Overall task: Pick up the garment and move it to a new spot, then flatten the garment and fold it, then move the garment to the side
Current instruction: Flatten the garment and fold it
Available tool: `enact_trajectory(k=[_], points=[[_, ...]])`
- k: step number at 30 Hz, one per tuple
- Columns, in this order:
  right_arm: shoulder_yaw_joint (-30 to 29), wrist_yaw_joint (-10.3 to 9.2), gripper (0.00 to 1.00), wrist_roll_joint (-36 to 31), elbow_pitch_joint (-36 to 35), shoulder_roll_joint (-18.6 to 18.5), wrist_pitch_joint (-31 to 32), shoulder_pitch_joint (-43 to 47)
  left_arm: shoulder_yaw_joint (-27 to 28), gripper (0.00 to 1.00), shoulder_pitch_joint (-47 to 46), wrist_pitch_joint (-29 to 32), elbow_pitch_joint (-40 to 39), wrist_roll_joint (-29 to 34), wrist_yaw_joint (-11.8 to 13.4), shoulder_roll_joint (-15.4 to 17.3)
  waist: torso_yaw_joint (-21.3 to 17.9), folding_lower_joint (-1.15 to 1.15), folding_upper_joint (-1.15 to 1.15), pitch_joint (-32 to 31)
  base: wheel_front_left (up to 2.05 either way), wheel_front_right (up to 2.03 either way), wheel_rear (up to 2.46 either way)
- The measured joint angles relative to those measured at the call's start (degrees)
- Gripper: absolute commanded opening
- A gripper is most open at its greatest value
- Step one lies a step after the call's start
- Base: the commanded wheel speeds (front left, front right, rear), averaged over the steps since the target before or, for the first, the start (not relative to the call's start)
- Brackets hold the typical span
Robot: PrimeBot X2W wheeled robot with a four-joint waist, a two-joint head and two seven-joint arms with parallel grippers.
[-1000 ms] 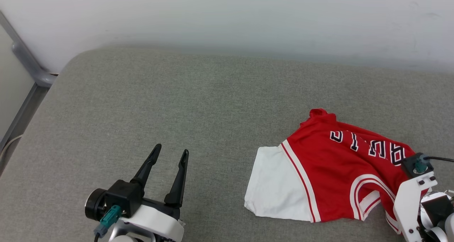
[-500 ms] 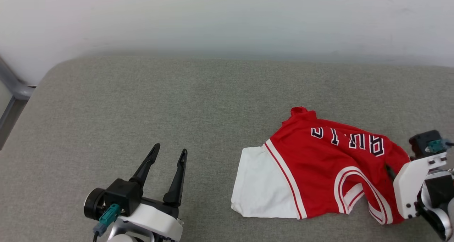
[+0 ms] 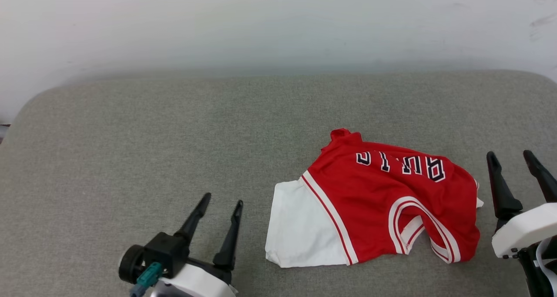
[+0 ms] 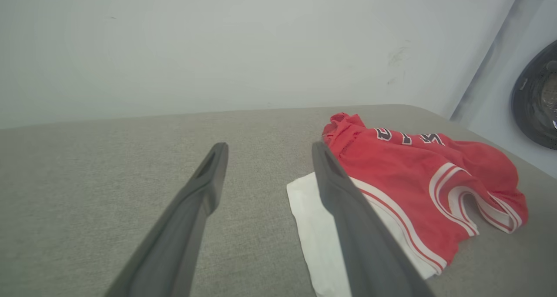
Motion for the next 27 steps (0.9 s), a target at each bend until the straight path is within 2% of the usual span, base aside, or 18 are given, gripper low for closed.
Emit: enact_trajectory(k=[4, 12, 16, 20, 26, 27], points=[[-0.46, -0.01, 1.0, -0.19, -0.91, 2.03, -5.53, 0.8, -2.37, 1.0, 0.24, 4.74, 1.0, -2.09, -0.57, -0.55, -0.4, 0.0, 0.0, 1.05, 0.0, 0.0, 0.0], [0.44, -0.01, 1.0, -1.51, -0.47, 3.45, -8.15, 0.8, -7.49, 1.0, -1.97, 27.1, 0.73, -5.0, -1.11, 2.13, -1.79, 0.0, 0.0, 3.54, 0.0, 0.0, 0.0], [0.96, -0.01, 1.0, -1.68, 0.29, 3.71, -8.84, 0.77, -8.18, 1.0, -3.03, 35.33, 0.01, -4.95, 0.27, 3.48, -2.67, 0.0, 0.0, 5.0, 0.0, 0.0, 0.0], [1.62, -0.01, 1.0, -1.72, 0.71, 4.13, -9.38, 0.65, -8.38, 1.0, -3.32, 39.32, 0.52, -5.08, 1.26, 3.78, -3.71, 0.0, 0.0, 6.52, 0.0, 0.0, 0.0], [1.77, -0.01, 1.0, -2.02, 1.35, 4.16, -10.24, 0.19, -8.44, 1.0, -4.25, 40.8, 2.53, -5.3, 1.9, 3.88, -4.88, 0.0, 0.0, 8.38, 0.0, 0.0, 0.0], [1.75, -0.01, 1.0, -2.07, 1.4, 4.17, -10.39, -0.02, -8.46, 0.24, -4.46, 41.36, 2.74, -5.71, 1.86, 3.91, -4.99, 0.0, 0.0, 8.53, 0.0, 0.0, 0.0]])
